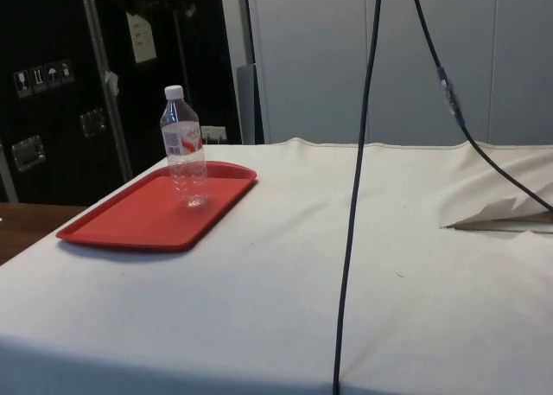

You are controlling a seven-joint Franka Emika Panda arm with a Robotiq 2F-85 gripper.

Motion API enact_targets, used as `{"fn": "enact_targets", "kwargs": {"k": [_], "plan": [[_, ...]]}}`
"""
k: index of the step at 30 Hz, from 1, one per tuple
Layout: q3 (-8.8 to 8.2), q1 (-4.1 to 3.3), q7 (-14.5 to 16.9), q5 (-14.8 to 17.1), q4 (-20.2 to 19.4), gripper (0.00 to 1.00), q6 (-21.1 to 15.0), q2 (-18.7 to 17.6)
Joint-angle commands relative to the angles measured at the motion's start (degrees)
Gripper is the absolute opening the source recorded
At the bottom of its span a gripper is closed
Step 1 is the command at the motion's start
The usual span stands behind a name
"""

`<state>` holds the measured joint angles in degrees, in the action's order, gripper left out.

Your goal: Place the bottle upright on the tray.

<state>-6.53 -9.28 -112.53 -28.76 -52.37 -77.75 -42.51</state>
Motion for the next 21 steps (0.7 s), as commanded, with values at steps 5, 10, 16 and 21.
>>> {"fn": "enact_targets", "kwargs": {"k": [5, 10, 16, 21], "plan": [[0.17, -0.17, -1.09, -0.06, -2.69, 1.0, -1.43, 1.83], [0.23, -0.17, -2.18, 0.0, -3.72, 1.0, -1.89, 1.83], [0.4, -0.11, -3.84, 0.29, -5.9, 1.0, -3.5, 2.01], [0.46, -0.06, -5.04, 0.63, -7.39, 1.0, -4.7, 2.06]]}}
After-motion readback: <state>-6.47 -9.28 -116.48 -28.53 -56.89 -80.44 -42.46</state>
